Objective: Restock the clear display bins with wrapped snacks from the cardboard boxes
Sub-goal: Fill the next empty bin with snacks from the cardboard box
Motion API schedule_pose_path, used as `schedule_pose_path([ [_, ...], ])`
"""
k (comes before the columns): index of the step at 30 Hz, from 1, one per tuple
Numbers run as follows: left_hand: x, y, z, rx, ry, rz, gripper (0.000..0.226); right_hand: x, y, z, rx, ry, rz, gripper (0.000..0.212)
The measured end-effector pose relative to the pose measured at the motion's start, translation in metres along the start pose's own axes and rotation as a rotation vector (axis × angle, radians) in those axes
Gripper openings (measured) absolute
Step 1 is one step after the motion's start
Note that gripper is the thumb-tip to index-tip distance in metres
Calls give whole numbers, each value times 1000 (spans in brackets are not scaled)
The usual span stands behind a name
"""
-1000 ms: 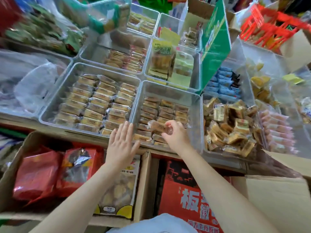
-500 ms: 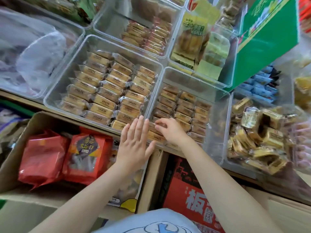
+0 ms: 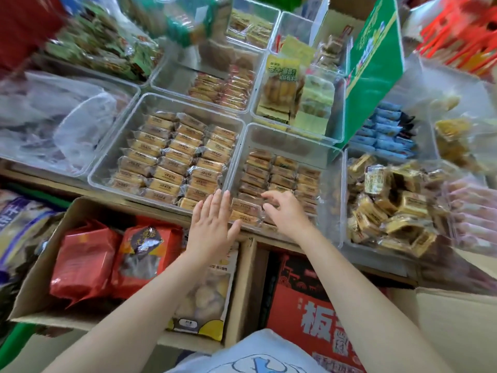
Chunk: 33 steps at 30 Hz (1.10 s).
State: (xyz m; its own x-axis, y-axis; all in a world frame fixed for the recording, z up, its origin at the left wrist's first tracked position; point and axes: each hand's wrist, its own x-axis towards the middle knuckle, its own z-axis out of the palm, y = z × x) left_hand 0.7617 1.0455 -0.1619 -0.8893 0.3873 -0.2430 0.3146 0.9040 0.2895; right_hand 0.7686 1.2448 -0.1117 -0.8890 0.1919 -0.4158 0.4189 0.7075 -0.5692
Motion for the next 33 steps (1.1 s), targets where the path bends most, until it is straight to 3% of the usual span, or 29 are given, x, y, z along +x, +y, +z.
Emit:
schedule_pose_path([
  [3,-10,19,-15,-84,1,-27,69,-47,11,-31,75,44,-43,20],
  [6,-38,71,-23,-172,59,90,52,-114,30,-66,155,92,-59,17],
  [10,-83,172,-23,-256,-218,330,28,-204,77,-114,221,282,-74,18],
  [12,-104,224,-18,-228,-274,489,26,-246,109,-138,265,422,-36,16],
  [15,-140,299,-9,-293,-205,652,27,-308,164,-171,290,578,50,16],
  [18,-175,369,-3,-374,-88,767,29,-356,228,-202,235,628,117,18],
  [23,-206,461,17,-332,-9,873,31,-384,337,-240,133,575,264,18],
  [30,-201,533,50,-31,2,697,39,-346,441,-254,-69,366,219,16],
  [33,-193,535,60,48,3,646,42,-316,489,-245,-242,191,314,16],
])
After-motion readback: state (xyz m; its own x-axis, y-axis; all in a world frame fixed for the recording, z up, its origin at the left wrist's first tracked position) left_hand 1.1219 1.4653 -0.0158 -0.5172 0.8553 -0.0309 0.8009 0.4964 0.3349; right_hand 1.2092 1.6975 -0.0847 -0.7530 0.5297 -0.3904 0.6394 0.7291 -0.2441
